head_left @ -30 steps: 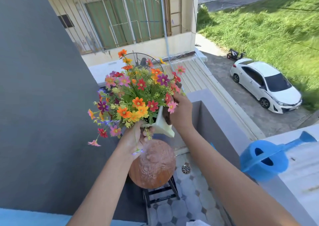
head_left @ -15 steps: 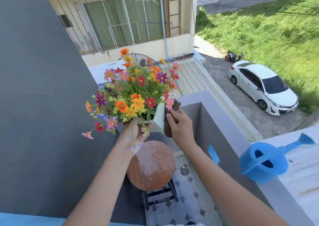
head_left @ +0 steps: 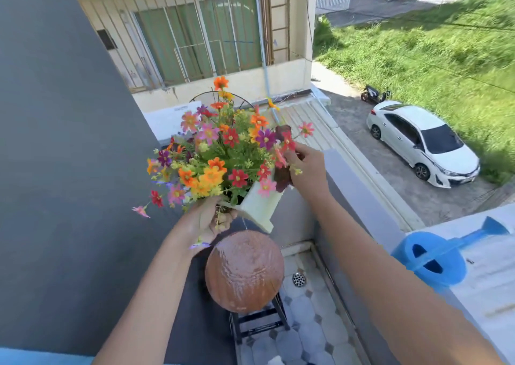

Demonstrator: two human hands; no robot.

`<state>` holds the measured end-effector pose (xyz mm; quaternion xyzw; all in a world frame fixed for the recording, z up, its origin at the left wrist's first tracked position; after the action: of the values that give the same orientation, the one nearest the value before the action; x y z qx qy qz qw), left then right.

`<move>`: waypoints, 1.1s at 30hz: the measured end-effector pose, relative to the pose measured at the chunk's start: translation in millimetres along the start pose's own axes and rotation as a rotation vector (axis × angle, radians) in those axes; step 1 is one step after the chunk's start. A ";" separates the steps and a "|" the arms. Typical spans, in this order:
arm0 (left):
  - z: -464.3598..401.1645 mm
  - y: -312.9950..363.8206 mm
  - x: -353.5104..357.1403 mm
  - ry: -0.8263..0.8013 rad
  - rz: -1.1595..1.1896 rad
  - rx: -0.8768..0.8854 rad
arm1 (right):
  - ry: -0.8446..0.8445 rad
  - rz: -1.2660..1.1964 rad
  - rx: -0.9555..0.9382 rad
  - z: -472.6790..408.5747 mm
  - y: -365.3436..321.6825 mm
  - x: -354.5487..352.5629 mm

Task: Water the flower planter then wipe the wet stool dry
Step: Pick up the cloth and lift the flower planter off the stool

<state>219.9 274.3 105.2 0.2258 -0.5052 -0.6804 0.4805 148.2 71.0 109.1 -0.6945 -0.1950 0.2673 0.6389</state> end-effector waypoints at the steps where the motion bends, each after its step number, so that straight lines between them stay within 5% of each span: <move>1: 0.0 3.0 -3.1 -0.018 -0.016 0.016 | -0.043 0.028 0.016 -5.4 -3.0 -4.4; 8: -3.8 23.2 -24.2 -0.086 -0.291 0.043 | -0.443 -0.066 0.270 -15.5 -19.8 -23.5; 15: 3.5 30.0 -16.1 -0.174 -0.465 0.038 | -0.543 0.121 0.361 -6.6 -16.0 -35.1; 20: -1.3 26.7 -19.2 -0.178 -0.449 0.043 | -0.431 0.327 0.377 -4.1 -6.2 -32.0; 23: -10.7 27.3 -19.8 -0.169 -0.347 0.043 | -0.409 0.234 0.401 1.1 5.2 -26.5; 27: -35.0 27.0 -27.3 0.071 -0.118 0.127 | -0.289 0.105 0.391 14.1 8.3 -19.5; 30: -32.5 15.8 -26.2 0.221 -0.223 0.208 | -0.229 0.021 0.377 18.1 7.6 -11.4; 33: -16.2 -6.3 0.0 0.129 -0.385 0.206 | -0.054 0.055 0.332 16.1 10.1 -2.7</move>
<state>230.1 266.8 93.2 0.4087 -0.4879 -0.6885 0.3476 135.5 80.9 98.7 -0.5772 -0.1462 0.3315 0.7318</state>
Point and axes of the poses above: each hand's wrist, its own z-axis away from the middle knuckle, its own x-axis out of the palm, y = z × x, the point moved 2 cm from there along -z, towards the middle knuckle, and after that the axes turned 11 degrees about x, right-handed, at the moved point
